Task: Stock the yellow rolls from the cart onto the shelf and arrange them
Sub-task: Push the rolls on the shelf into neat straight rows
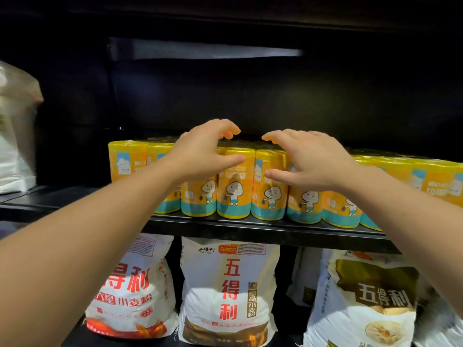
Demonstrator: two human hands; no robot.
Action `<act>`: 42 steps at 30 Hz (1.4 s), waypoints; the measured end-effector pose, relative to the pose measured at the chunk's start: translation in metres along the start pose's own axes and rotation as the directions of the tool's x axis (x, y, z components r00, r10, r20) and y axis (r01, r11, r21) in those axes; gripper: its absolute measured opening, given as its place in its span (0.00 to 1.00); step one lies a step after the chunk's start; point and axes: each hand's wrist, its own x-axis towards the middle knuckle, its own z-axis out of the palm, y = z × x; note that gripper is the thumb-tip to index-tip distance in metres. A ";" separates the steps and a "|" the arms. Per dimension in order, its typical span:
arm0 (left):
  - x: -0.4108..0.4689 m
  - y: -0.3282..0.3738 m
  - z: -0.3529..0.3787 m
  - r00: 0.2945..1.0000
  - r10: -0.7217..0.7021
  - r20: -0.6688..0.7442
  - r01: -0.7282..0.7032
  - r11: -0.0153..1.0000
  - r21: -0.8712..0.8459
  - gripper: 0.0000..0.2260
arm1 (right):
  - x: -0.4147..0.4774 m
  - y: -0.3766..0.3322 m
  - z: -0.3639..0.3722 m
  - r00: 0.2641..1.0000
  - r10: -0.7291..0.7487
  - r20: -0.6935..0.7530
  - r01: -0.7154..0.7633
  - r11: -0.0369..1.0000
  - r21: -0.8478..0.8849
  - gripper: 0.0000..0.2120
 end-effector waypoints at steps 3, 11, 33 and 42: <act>-0.005 -0.005 -0.010 0.998 -0.066 -0.023 0.066 0.998 0.020 0.23 | 0.007 -0.008 0.000 0.999 -0.029 -0.035 0.031 0.998 0.048 0.33; -0.021 -0.026 -0.013 0.981 -0.190 0.033 0.177 0.957 0.228 0.26 | 0.032 -0.041 0.012 0.997 -0.058 -0.053 0.065 0.986 0.154 0.30; -0.009 -0.043 -0.017 0.993 -0.092 0.080 0.074 0.976 0.207 0.21 | 0.034 -0.047 0.018 0.999 -0.007 0.039 0.000 0.984 0.178 0.27; -0.006 -0.045 -0.028 0.983 -0.046 0.175 0.014 0.984 0.180 0.22 | 0.036 -0.049 0.015 0.995 0.042 0.086 -0.061 0.971 0.233 0.26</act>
